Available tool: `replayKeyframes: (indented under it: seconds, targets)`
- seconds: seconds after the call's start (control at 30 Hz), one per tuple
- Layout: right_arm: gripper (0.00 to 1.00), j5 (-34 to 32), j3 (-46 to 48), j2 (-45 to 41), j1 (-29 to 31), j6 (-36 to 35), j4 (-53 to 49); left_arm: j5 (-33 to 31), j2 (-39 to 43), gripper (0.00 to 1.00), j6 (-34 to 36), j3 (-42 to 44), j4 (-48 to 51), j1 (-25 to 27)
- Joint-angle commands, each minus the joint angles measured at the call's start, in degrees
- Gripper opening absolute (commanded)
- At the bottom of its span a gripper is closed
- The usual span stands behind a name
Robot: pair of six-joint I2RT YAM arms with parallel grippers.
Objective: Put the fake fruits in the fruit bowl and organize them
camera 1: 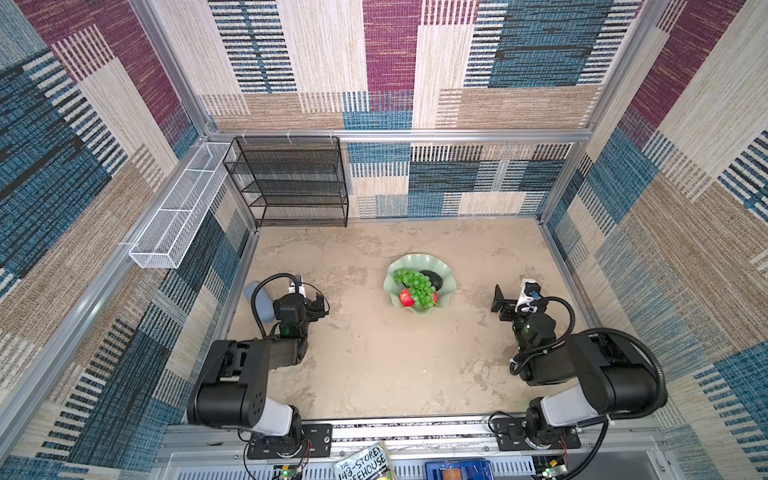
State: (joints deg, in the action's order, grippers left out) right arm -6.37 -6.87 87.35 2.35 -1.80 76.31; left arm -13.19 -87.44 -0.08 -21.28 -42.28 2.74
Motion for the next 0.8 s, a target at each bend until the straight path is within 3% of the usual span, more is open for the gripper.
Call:
replayKeyframes:
  seconds: [0.0,0.03,0.1,0.17,0.47,0.57,0.77]
  targets:
    - [1.00,5.0,-1.1,0.7,-0.7,-1.1,5.5,-1.4,0.3,0.99,0.0,-1.5,-5.6,-0.2]
    - [1.00,5.2,-1.4,0.8,-0.8,-1.1,4.7,-2.1,-1.6,0.99,0.6,-1.4,-9.4,-0.2]
    - [1.00,5.8,-3.2,0.7,-1.4,-0.7,1.2,-1.4,0.1,0.99,-0.8,-2.7,-3.7,-0.5]
    - [1.00,6.8,-5.3,0.7,-2.2,0.2,-3.1,-1.3,-0.9,0.99,-0.2,-1.7,-7.2,-0.8]
    - [1.00,6.9,-5.1,0.6,-2.4,0.3,-2.6,-1.3,-0.9,0.99,-0.3,-1.7,-7.4,-0.5]
    - [1.00,7.0,-5.1,0.6,-2.4,0.3,-2.7,3.3,-0.9,0.99,-2.8,-2.7,-5.0,-3.5]
    - [1.00,6.9,-5.2,0.6,-2.4,0.4,-2.7,2.6,-0.5,0.99,-2.0,-2.0,-6.4,-3.1]
